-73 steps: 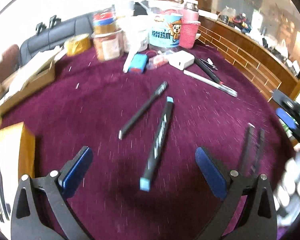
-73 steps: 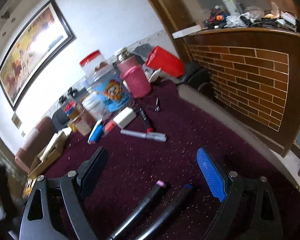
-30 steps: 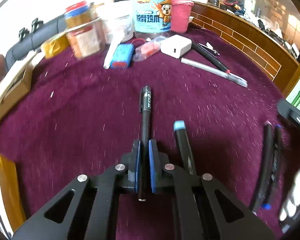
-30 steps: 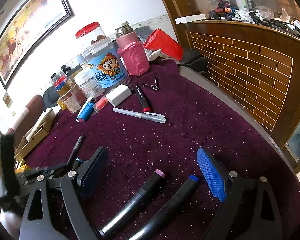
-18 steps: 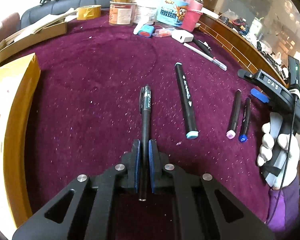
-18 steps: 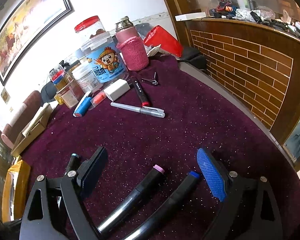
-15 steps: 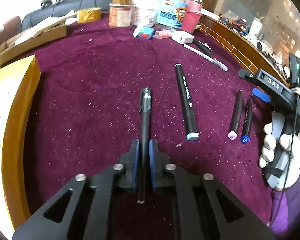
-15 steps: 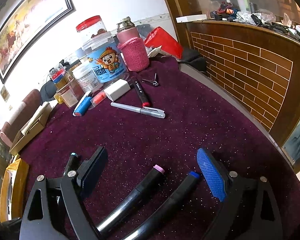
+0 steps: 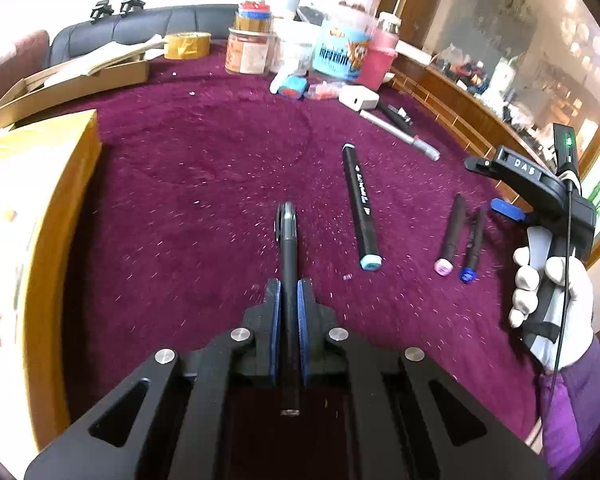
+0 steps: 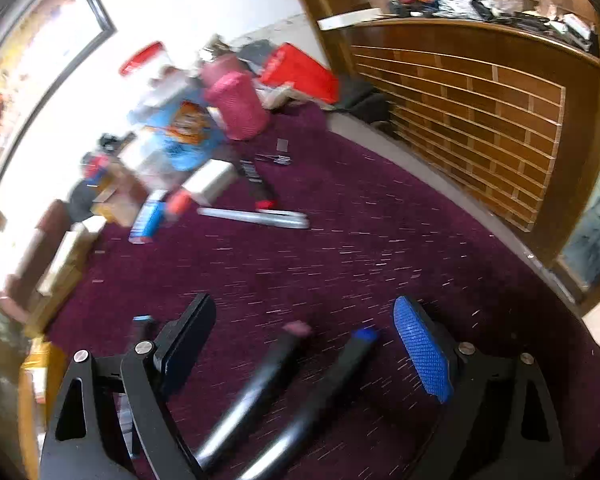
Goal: Organize rigid objects
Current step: 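Grasp the blue-capped black marker with the left gripper beside the pen, then carry the pen and marker in the left gripper over the tray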
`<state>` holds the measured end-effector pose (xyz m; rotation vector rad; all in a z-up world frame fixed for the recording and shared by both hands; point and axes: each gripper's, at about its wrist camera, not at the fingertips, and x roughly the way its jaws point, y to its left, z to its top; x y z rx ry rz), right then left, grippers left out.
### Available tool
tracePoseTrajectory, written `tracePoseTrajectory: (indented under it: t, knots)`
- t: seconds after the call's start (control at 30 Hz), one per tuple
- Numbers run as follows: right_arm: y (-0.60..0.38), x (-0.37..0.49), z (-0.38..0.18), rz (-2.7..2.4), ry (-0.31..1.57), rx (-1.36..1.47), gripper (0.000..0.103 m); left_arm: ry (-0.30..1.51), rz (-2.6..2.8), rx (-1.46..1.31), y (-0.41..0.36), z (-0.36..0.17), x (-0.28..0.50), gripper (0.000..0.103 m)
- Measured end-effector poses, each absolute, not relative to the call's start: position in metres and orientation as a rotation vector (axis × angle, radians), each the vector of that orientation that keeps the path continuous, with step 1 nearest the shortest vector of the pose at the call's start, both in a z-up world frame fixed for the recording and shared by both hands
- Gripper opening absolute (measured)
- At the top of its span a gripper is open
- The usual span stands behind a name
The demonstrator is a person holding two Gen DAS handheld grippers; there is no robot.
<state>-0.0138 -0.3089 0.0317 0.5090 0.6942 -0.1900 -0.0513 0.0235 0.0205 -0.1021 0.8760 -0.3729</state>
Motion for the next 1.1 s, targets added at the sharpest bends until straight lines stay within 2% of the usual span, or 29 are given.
tracePoseTrajectory:
  t: [0.2,0.47,0.53,0.57,0.63,0.7,0.77,1.1]
  knots:
    - [-0.234,-0.009,0.056,-0.006,0.765,0.345,0.088,0.84,-0.416,-0.215,0.046,0.032,-0.068,0.006]
    - [-0.146,0.023,0.019,0.059,0.936,0.161,0.085,0.789,-0.427,-0.218,0.061,0.044,-0.093,0.006]
    - [-0.137,0.027,0.012,0.048,0.955,0.129,0.074,0.791,-0.429,-0.227,0.065,0.043,-0.096,0.006]
    - [-0.132,0.029,0.009,0.045,0.967,0.108,0.061,0.794,-0.432,-0.233,0.066,0.041,-0.096,0.006]
    - [-0.123,0.029,0.005,0.025,0.967,0.067,0.046,0.798,-0.439,-0.254,0.07,0.039,-0.097,0.006]
    - [-0.116,0.028,0.003,0.002,0.948,0.004,0.022,0.794,-0.445,-0.272,0.073,0.039,-0.099,0.006]
    - [-0.119,0.024,0.004,0.028,0.941,0.021,0.013,0.777,-0.454,-0.284,0.077,0.042,-0.102,0.006]
    - [-0.135,-0.013,0.03,0.157,0.904,0.207,0.013,0.702,-0.472,-0.34,0.099,0.063,-0.118,0.006]
